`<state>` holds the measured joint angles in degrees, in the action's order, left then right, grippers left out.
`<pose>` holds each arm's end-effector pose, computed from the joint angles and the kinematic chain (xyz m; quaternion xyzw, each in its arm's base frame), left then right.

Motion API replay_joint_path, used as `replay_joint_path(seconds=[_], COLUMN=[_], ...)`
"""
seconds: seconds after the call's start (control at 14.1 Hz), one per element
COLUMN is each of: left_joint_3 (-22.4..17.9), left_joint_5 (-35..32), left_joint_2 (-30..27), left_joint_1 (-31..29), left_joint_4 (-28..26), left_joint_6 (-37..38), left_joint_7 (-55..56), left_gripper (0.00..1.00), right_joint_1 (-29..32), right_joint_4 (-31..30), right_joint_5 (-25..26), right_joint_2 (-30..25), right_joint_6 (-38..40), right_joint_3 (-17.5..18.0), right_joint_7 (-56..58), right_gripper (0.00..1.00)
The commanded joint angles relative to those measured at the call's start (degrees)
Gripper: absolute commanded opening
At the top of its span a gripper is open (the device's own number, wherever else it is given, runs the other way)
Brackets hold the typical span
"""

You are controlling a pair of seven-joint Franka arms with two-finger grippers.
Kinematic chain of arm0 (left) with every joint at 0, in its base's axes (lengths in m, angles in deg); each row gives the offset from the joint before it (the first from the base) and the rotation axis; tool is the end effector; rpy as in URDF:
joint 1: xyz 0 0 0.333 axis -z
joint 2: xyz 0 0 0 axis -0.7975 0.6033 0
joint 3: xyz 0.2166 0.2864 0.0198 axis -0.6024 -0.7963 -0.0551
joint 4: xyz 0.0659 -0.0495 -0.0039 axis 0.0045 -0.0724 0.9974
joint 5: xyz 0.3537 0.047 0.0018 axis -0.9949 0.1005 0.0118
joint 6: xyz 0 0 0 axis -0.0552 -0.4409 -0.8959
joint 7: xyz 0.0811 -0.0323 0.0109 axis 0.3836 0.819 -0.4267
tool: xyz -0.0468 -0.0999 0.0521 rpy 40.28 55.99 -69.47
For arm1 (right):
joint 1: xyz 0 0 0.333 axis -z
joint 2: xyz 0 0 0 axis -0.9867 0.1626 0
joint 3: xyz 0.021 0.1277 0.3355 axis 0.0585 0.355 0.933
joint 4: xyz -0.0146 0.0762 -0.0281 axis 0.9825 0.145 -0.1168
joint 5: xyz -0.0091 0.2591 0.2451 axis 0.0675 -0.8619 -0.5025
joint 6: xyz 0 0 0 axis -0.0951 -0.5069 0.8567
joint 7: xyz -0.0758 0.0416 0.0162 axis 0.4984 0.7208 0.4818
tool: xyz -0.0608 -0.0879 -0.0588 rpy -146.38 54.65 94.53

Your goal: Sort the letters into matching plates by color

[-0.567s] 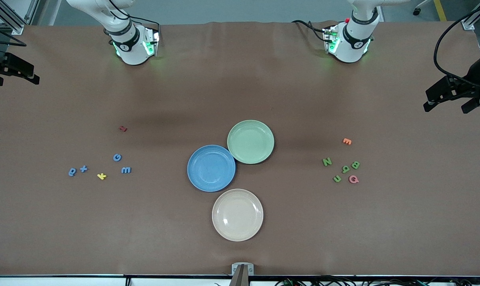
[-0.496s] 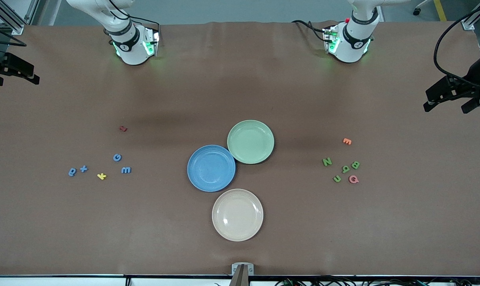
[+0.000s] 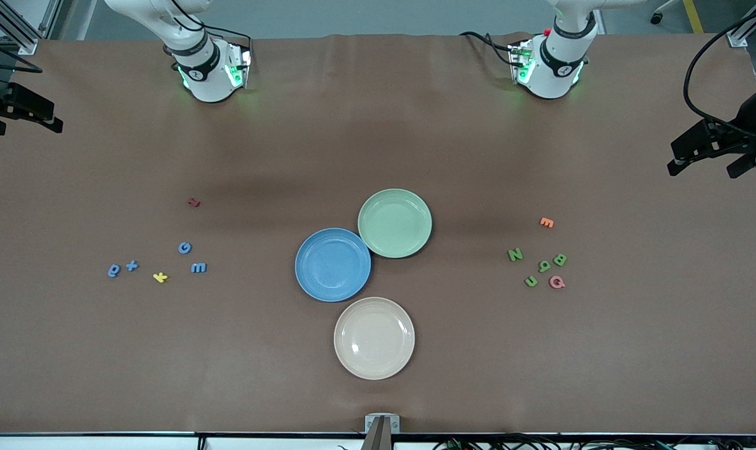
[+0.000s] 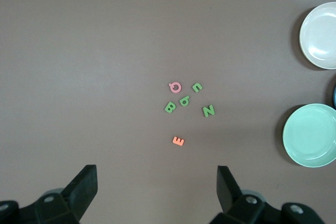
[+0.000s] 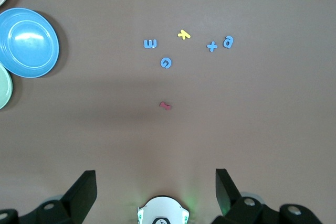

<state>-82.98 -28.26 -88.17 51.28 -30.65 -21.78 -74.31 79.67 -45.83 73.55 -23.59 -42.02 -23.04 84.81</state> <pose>0.5177 -0.0294 0.6765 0.9982 -0.0232 0.0516 0.0197 0.4730 -0.0245 0.6889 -0.9981 -0.0104 0.0599 0.0136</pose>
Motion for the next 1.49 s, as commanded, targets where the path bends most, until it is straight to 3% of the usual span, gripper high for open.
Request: replay_joint_path(seconds=[0.0,0.35,0.92,1.13,1.42], left_joint_3=[0.1,2.4,9.2,9.7,9.7], left_joint_5=[-0.7,0.9,0.1,-0.5,-6.8], left_joint_2=[0.4,3.0,10.0,14.8,21.3], left_joint_1=[0.0,0.9,1.0,2.6,4.5], left_joint_4=[-0.8,-6.3,-19.9,-21.8,-22.6], left_joint_6=[1.2,-0.8,-19.5,-25.4,-32.4], left_joint_7=[1.4,4.3,15.9,20.3,28.5], left_gripper=[1.00,1.00,1.00,1.00,1.00], right_joint_1=[0.5,0.5,0.6,0.5,0.3], right_joint_4=[-1.4,-1.4,-1.4,-1.4,-1.3], right_joint_5=[-0.7,-0.7,-0.7,-0.7,-0.7], right_joint_2=[-1.5,-1.5,-1.5,-1.5,-1.5], right_joint_6=[-0.5,-0.4,-0.4,-0.2,-0.3], right_joint_3=[0.6,0.6,0.5,0.6,0.8], right_joint_7=[0.4,0.4,0.4,0.4,0.4], right_gripper=[1.00,1.00,1.00,1.00,1.00])
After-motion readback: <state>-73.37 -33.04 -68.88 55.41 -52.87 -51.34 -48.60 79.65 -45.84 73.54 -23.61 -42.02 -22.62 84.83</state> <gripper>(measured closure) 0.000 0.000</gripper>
